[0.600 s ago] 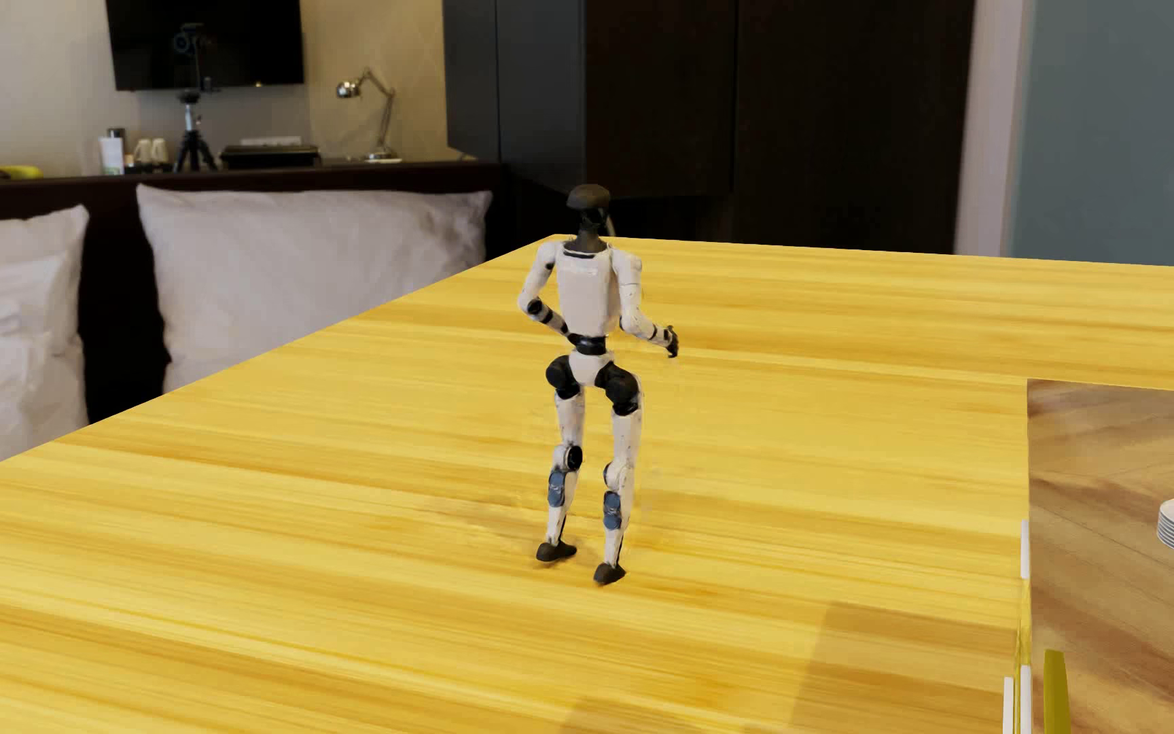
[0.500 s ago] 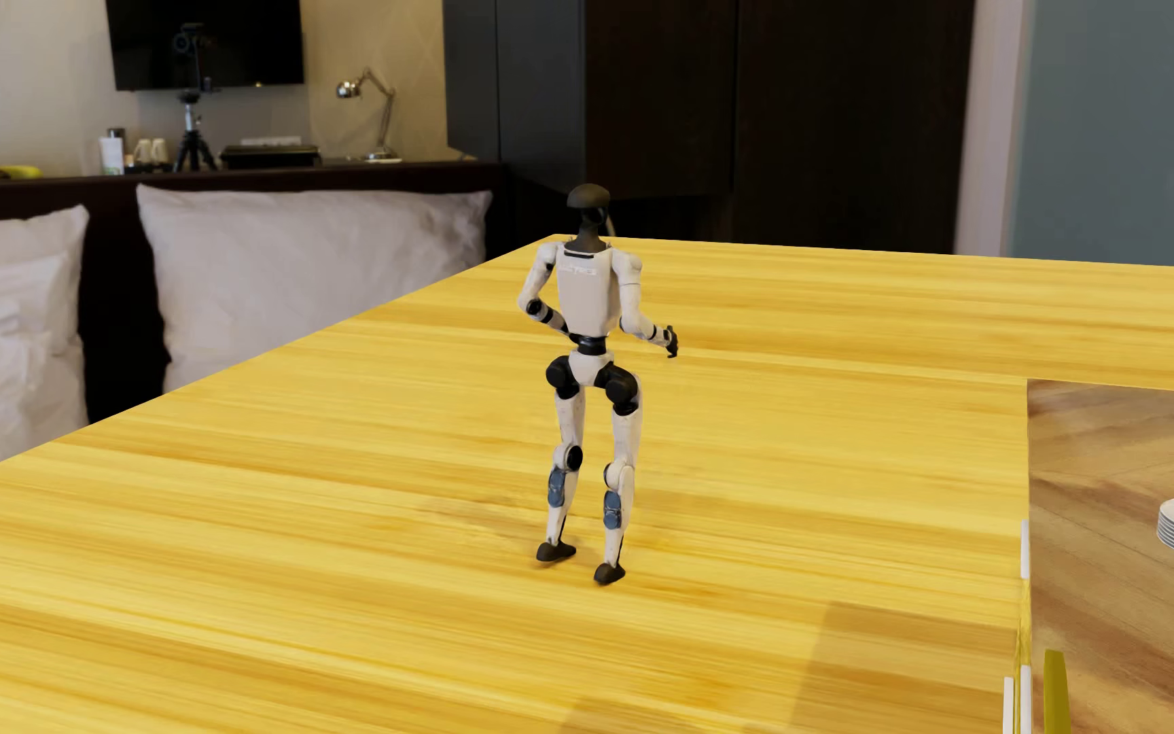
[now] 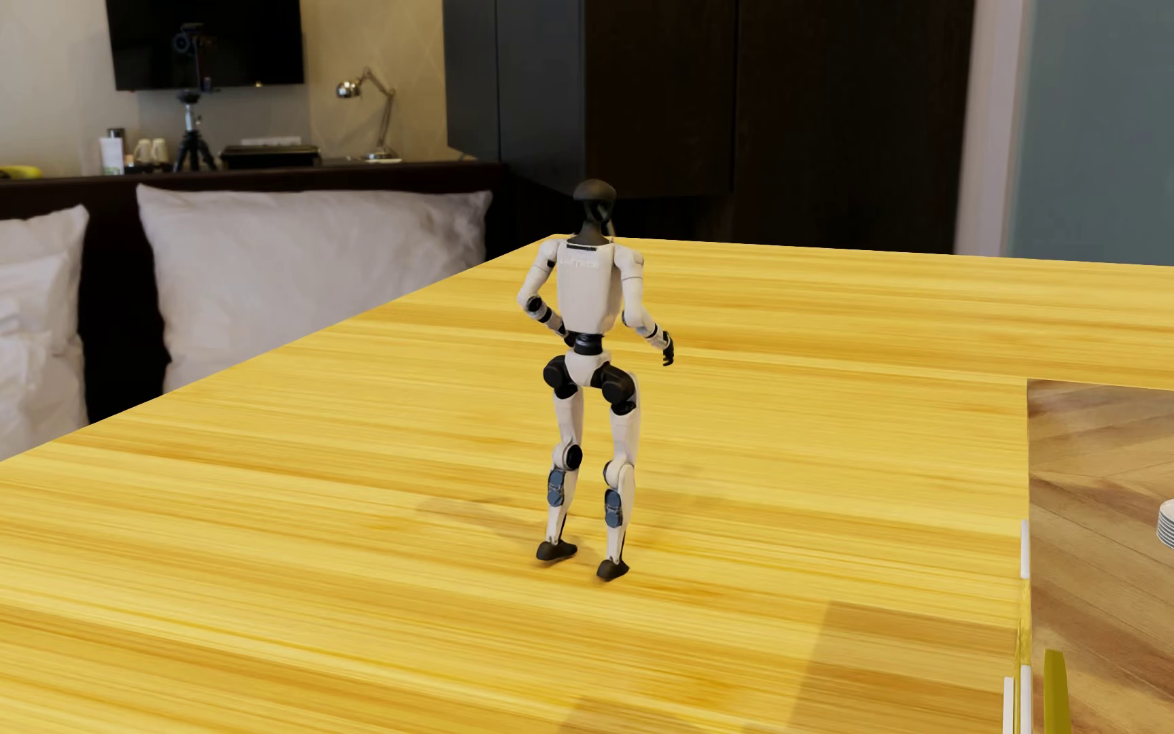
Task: Reach down
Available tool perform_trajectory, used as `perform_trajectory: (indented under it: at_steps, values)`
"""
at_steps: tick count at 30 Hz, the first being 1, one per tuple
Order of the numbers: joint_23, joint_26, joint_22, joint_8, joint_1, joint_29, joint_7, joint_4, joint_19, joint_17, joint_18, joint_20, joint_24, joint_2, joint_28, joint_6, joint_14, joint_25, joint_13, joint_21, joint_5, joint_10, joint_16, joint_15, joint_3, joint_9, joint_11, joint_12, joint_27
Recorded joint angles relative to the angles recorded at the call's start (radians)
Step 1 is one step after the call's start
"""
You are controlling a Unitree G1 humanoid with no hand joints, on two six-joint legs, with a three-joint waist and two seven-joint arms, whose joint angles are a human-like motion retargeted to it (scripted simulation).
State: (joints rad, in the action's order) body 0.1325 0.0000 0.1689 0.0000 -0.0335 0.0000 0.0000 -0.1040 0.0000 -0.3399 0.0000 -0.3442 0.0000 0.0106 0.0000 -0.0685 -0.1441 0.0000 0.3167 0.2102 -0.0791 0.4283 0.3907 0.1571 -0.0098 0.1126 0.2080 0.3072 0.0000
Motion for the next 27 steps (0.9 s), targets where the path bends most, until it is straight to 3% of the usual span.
perform_trajectory:
  at_steps: [1,5,9,12,17,19,21,22,23,24,27]
  values:
    - [0.014,0.0,0.025,0.0,-0.033,0.0,0.0,0.009,0.0,-0.005,0.0,-0.009,0.0,-0.038,0.0,0.003,0.01,0.0,-0.032,0.009,0.005,0.002,0.001,0.047,0.003,0.021,0.282,-0.036,0.0]
    - [0.067,0.0,0.072,0.0,-0.178,0.0,0.0,0.007,0.0,-0.01,0.0,-0.025,0.0,-0.203,0.0,-0.015,0.113,0.0,-0.21,0.056,0.001,-0.008,0.036,0.021,-0.014,0.178,0.328,-0.192,0.0]
    - [0.136,0.0,0.107,0.0,-0.321,0.0,0.0,0.016,0.0,-0.016,0.0,-0.107,0.0,-0.361,0.0,-0.013,0.213,0.0,-0.459,0.093,-0.003,0.006,0.066,0.041,-0.021,0.407,0.374,-0.427,0.0]
    - [0.254,0.0,0.188,0.0,-0.435,0.0,0.0,0.032,0.0,-0.016,0.0,-0.154,0.0,-0.483,0.0,-0.012,0.3,0.0,-0.701,0.103,0.003,0.033,0.083,0.048,-0.021,0.407,0.417,-0.651,0.0]
    - [0.452,0.0,0.39,0.0,-0.71,0.0,0.0,0.062,0.0,-0.065,0.0,-0.253,0.0,-0.726,0.0,-0.028,0.437,0.0,-1.132,0.254,-0.015,0.19,0.144,0.007,-0.038,0.407,0.577,-1.066,0.0]
    - [0.526,0.0,0.473,0.0,-0.799,0.0,0.0,0.064,0.0,-0.076,0.0,-0.272,0.0,-0.819,0.0,-0.057,0.424,0.0,-1.301,0.277,-0.055,0.293,0.173,-0.04,-0.043,0.407,0.696,-1.228,0.0]
    - [0.61,0.0,0.543,0.0,-0.917,0.0,0.0,0.098,0.0,-0.089,0.0,-0.339,0.0,-0.934,0.0,-0.06,0.367,0.0,-1.458,0.384,-0.062,0.441,0.197,-0.114,-0.036,0.407,0.834,-1.396,0.0]
    - [0.658,0.0,0.594,0.0,-0.961,0.0,0.0,0.108,0.0,-0.095,0.0,-0.363,0.0,-0.979,0.0,-0.066,0.323,0.0,-1.533,0.413,-0.071,0.529,0.198,-0.156,-0.035,0.407,0.91,-1.475,0.0]
    - [0.7,0.0,0.639,0.0,-1.063,0.0,0.0,0.142,0.0,-0.096,0.0,-0.401,0.0,-1.062,0.0,-0.043,0.271,0.0,-1.591,0.435,-0.065,0.643,0.195,-0.203,-0.036,0.407,1.001,-1.538,0.0]
    - [0.748,0.0,0.686,0.0,-1.048,0.0,0.0,0.118,0.0,-0.097,0.0,-0.447,0.0,-1.064,0.0,-0.078,0.224,0.0,-1.67,0.463,-0.105,0.707,0.205,-0.242,-0.046,0.407,1.066,-1.619,0.0]
    - [0.866,0.0,0.811,0.0,-1.175,0.0,0.0,0.142,0.0,-0.117,0.0,-0.571,0.0,-1.19,0.0,-0.067,0.065,0.0,-1.825,0.581,-0.1,0.984,0.19,-0.369,-0.033,0.407,1.281,-1.806,0.0]
